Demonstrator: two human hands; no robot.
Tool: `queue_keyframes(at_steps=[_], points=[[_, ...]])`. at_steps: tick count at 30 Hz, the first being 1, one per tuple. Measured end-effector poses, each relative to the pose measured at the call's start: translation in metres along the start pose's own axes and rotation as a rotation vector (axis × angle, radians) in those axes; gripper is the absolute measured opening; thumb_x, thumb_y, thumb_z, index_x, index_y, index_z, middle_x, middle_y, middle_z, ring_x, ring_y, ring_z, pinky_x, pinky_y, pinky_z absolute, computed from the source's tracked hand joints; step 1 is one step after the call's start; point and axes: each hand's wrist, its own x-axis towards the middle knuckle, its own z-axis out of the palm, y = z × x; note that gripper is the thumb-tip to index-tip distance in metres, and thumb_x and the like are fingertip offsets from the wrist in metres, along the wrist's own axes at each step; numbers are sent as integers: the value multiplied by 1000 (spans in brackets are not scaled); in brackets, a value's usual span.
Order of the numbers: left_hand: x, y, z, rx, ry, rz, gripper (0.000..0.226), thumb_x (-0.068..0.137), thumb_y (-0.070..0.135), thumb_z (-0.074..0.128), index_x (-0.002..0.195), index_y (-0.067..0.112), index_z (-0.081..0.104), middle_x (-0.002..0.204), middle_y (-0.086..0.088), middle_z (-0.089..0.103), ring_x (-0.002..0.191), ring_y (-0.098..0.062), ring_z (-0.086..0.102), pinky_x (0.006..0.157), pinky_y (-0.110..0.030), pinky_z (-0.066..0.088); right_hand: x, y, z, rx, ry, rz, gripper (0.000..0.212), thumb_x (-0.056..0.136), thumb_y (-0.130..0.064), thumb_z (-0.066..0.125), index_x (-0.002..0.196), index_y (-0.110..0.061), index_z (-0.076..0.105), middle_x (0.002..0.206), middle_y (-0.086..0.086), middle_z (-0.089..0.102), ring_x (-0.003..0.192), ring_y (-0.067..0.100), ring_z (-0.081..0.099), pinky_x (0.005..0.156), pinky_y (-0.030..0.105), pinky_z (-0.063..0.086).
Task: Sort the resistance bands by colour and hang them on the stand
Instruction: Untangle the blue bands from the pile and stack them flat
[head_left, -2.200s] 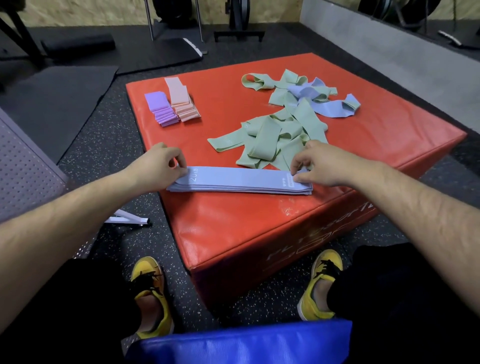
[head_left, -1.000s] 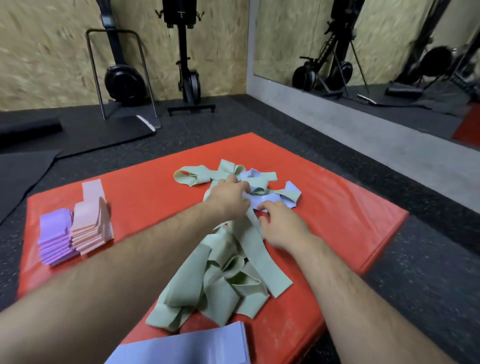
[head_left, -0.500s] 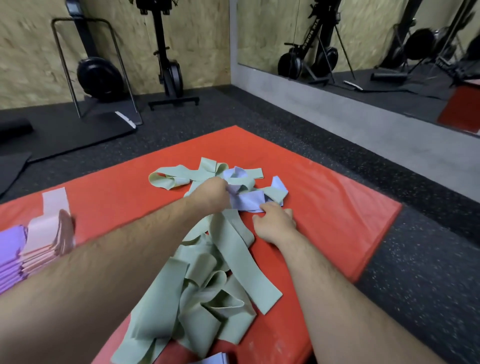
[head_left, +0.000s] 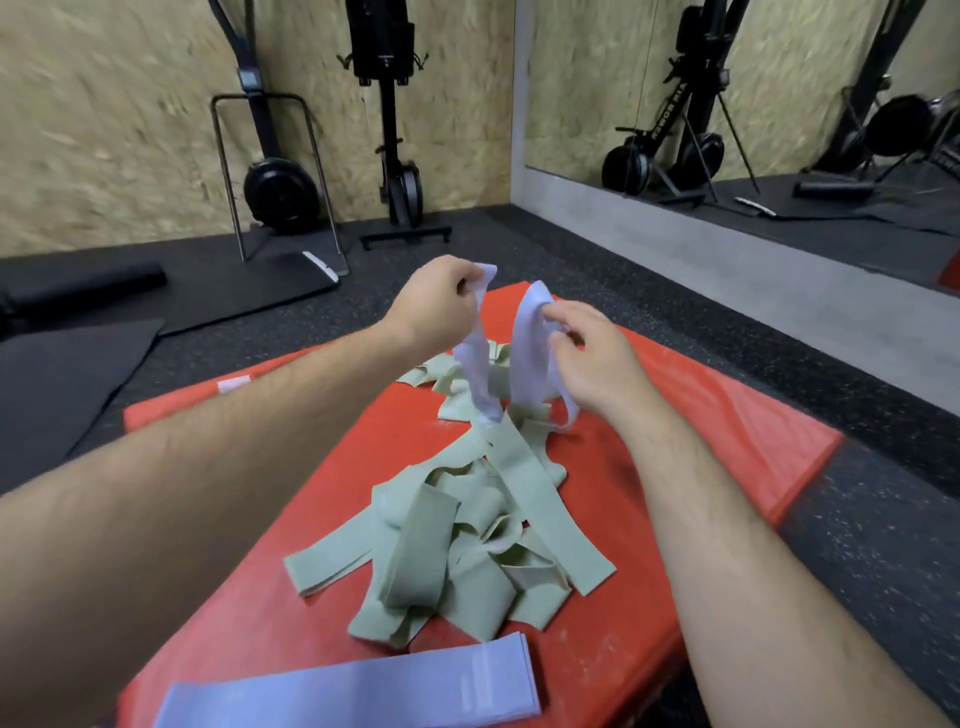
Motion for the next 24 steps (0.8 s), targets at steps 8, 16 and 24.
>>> queue_keyframes(at_steps=[8, 16, 24], points=[[-31, 9, -70, 54, 124, 15, 44, 93, 4, 41, 127, 14, 66, 117, 3, 67, 107, -13, 59, 81, -15, 35, -9, -81, -21, 177, 57, -164, 41, 96, -2, 47, 133, -12, 62, 136, -10, 54, 127, 7, 53, 111, 19, 37], [-112, 2, -93, -41, 99, 19, 48, 84, -6, 44, 85, 38, 64, 85, -4, 67, 74, -10, 53, 71, -24, 45, -36, -106, 17, 148, -78, -221, 32, 95, -1, 50, 119, -8, 70, 121, -6, 61, 112, 13, 61, 102, 27, 46], [-174, -77, -47, 92, 57, -229, 21, 92, 16, 54, 75, 12, 66, 72, 1, 60, 76, -20, 52, 74, -39, 48, -68, -101, 57, 47, -212, -150, 22, 94, -9, 56, 104, -17, 74, 105, -9, 65, 84, 1, 58, 82, 20, 45]])
